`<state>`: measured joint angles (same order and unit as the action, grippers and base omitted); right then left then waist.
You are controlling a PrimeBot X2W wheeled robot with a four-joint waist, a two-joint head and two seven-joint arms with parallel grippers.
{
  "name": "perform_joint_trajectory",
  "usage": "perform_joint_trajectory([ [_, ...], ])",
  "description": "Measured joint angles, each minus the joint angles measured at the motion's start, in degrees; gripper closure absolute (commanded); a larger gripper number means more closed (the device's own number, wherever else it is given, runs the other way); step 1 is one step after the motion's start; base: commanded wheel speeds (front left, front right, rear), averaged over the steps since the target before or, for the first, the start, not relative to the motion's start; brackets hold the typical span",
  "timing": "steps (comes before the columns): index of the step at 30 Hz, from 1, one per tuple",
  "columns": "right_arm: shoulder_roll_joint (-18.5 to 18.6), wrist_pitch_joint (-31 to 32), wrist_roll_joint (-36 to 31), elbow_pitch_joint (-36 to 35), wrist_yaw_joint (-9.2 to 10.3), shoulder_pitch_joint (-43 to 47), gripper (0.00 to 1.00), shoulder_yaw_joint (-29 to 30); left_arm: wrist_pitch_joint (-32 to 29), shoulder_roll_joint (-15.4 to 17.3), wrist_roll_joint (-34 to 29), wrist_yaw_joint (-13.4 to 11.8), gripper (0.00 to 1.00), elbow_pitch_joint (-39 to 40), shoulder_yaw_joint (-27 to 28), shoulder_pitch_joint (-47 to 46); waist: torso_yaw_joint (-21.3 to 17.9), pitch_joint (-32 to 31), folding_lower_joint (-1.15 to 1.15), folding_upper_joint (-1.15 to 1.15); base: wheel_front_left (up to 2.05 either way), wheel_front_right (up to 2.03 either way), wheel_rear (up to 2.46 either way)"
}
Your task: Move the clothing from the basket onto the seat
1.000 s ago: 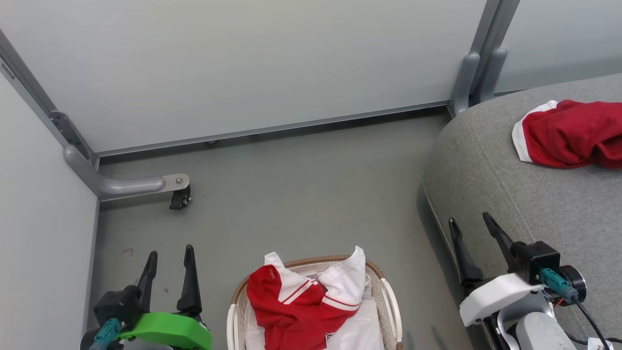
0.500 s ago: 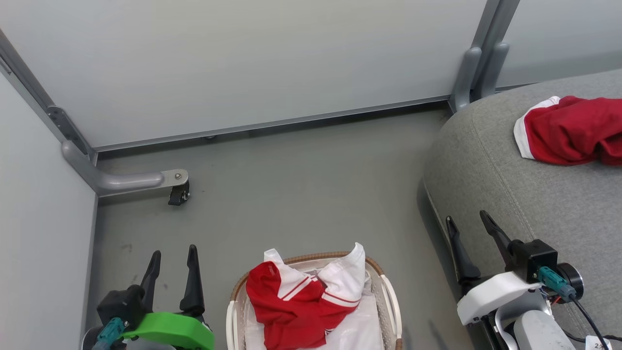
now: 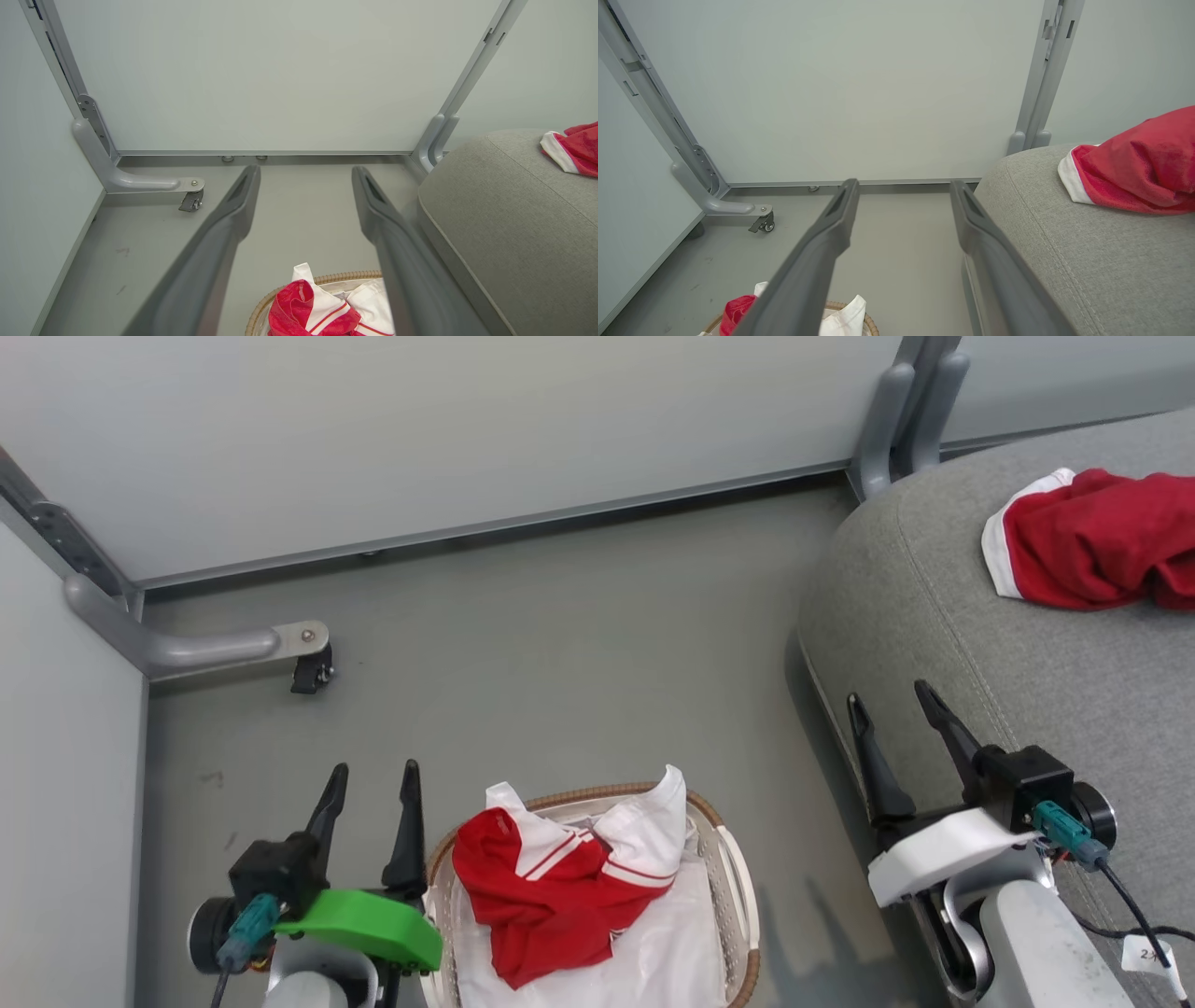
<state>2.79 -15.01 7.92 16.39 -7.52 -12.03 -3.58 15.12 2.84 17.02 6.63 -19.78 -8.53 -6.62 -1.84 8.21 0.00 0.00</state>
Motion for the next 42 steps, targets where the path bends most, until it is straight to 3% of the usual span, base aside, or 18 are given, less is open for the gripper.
perform_joint_trajectory([
  [11,0.0,0.0,-0.23,-3.42,0.0,-8.37,0.0,1.26,0.0,-0.05,-3.81,0.67,0.0,-10.88,-9.37,-12.97,-2.51,9.77,0.01,0.0,0.0,0.0,0.0],
  [31,0.07,0.0,2.07,-7.83,0.0,-20.43,0.0,3.69,-1.26,4.35,-2.68,0.76,0.0,-36.48,-35.07,-34.85,-10.25,31.32,0.02,0.0,0.0,0.0,0.0],
  [37,0.04,0.0,3.6,-8.7,0.0,-22.41,0.0,2.01,-3.44,5.79,-3.12,0.76,0.0,-41.85,-40.32,-40.0,-12.04,35.8,0.01,0.0,0.0,0.0,0.0],
  [42,0.04,0.01,4.39,-9.27,0.0,-23.72,0.0,0.94,-4.3,6.66,-3.34,0.76,0.0,-45.59,-41.45,-43.56,-13.42,38.67,0.02,0.0,0.0,0.0,0.0],
])
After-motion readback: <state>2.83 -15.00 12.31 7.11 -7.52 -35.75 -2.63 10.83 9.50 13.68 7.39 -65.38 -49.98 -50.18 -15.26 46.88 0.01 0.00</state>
